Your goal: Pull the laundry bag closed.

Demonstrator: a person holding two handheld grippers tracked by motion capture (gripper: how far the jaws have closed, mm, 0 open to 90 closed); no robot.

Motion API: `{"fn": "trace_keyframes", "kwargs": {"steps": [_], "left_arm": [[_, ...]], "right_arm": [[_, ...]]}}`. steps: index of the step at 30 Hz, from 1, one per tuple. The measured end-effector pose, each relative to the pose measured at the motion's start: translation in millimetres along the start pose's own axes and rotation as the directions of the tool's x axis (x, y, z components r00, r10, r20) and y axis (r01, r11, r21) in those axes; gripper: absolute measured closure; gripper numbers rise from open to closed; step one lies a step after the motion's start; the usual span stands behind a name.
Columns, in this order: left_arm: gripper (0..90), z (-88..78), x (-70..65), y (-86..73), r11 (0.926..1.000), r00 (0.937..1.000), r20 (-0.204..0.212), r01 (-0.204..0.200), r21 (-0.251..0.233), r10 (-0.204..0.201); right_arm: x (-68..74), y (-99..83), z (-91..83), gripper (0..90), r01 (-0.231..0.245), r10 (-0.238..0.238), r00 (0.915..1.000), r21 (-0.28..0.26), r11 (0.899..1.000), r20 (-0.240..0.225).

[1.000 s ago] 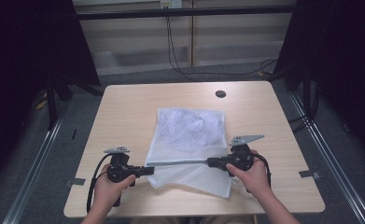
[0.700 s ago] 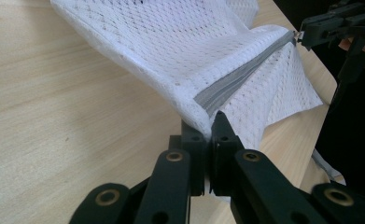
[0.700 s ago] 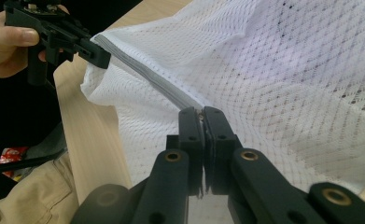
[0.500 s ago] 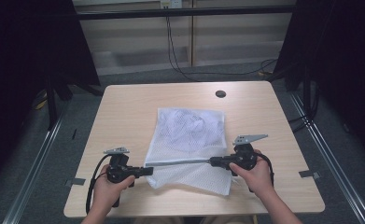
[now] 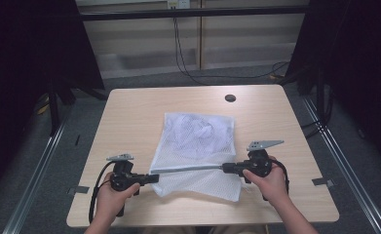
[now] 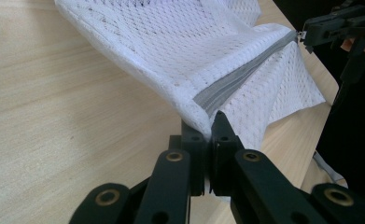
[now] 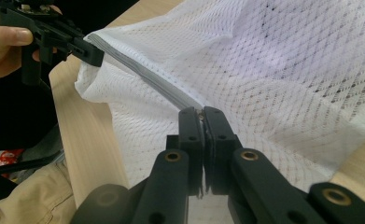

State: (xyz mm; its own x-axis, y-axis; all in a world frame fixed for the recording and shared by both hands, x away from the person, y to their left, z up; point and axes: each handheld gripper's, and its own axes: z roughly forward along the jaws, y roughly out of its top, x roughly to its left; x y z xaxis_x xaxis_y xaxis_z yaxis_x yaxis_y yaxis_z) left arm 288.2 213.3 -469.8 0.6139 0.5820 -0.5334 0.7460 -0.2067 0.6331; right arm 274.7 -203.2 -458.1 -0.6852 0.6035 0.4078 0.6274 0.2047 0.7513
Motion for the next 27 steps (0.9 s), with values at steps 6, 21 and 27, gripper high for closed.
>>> {"fn": "trace_keyframes", "kwargs": {"steps": [6, 21, 27], "left_arm": [[87.4, 1.9, -1.5, 1.2, 1.0, 1.0, 0.006, -0.004, 0.004, 0.004], [87.4, 3.9, -3.1, 3.1, 0.9998, 0.9999, 0.007, -0.013, 0.013, 0.013], [87.4, 5.8, -3.9, 3.1, 0.9998, 0.9999, 0.01, -0.009, 0.017, 0.009]], "right_arm": [[1.2, -2.5, -3.2, 87.2, 0.004, -0.004, 1.0, -0.006, 1.0, 0.006], [-1.2, -8.9, -8.9, 87.1, -0.004, 0.004, 0.9999, -0.009, 1.0, 0.016], [-2.3, -9.8, -10.4, 87.2, -0.004, 0.005, 0.9998, -0.015, 1.0, 0.019]]}}
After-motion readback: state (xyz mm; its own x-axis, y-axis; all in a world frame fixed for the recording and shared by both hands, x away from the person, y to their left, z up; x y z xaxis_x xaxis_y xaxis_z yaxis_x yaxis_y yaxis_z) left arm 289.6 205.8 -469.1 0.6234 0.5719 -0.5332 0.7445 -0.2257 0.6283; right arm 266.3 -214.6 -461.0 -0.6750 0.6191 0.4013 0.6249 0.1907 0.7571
